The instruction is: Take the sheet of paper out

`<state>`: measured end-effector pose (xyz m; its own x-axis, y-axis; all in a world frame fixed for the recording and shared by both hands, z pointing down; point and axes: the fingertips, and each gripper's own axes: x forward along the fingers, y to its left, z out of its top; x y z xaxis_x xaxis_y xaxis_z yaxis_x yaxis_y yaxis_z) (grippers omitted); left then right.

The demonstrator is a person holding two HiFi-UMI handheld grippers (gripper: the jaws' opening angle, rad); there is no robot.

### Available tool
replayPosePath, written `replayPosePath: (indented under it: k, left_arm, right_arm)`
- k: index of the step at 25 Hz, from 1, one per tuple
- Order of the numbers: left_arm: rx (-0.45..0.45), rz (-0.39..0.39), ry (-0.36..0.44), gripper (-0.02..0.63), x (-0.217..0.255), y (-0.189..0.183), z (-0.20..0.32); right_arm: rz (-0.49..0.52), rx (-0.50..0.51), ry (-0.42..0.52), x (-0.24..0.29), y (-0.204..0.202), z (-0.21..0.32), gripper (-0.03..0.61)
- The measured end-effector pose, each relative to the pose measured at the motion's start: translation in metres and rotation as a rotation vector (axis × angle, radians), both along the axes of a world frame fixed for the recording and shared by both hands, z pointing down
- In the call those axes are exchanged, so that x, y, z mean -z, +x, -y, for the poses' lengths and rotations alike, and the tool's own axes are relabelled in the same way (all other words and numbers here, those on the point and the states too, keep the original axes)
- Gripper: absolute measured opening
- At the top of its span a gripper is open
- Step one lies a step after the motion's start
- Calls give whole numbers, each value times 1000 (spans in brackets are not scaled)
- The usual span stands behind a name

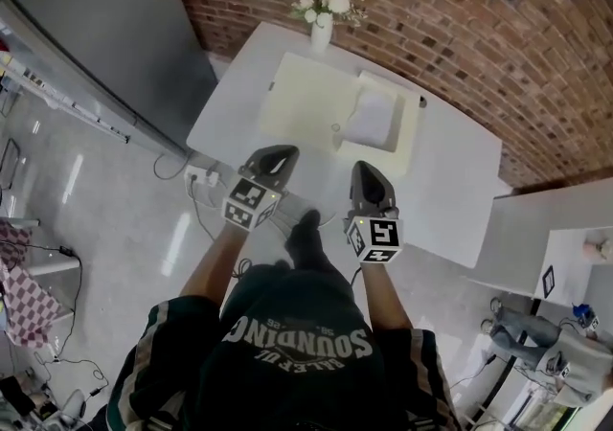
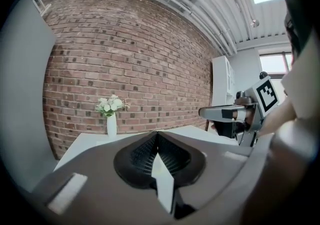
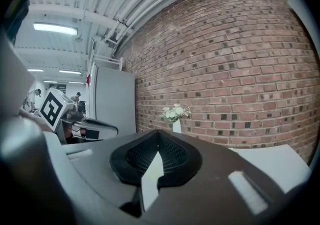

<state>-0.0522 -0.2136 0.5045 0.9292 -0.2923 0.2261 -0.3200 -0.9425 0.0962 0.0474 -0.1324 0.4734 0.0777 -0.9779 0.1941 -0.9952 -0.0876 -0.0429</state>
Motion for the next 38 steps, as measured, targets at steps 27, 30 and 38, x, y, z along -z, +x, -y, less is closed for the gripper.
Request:
replayPosePath:
  k: [27,30,38]
  left_arm:
    - [-85,51,-5,11,12,168,105]
    - [-109,56,-10,11,8,180,107]
    - [-150,59,-20,11,8,201,118]
  right_arm:
    - [40,-53,0,7,151,104,-2]
    - [42,-77,-3,5,162,107,-2]
    - [53,-124,-3,4,179,116,-2]
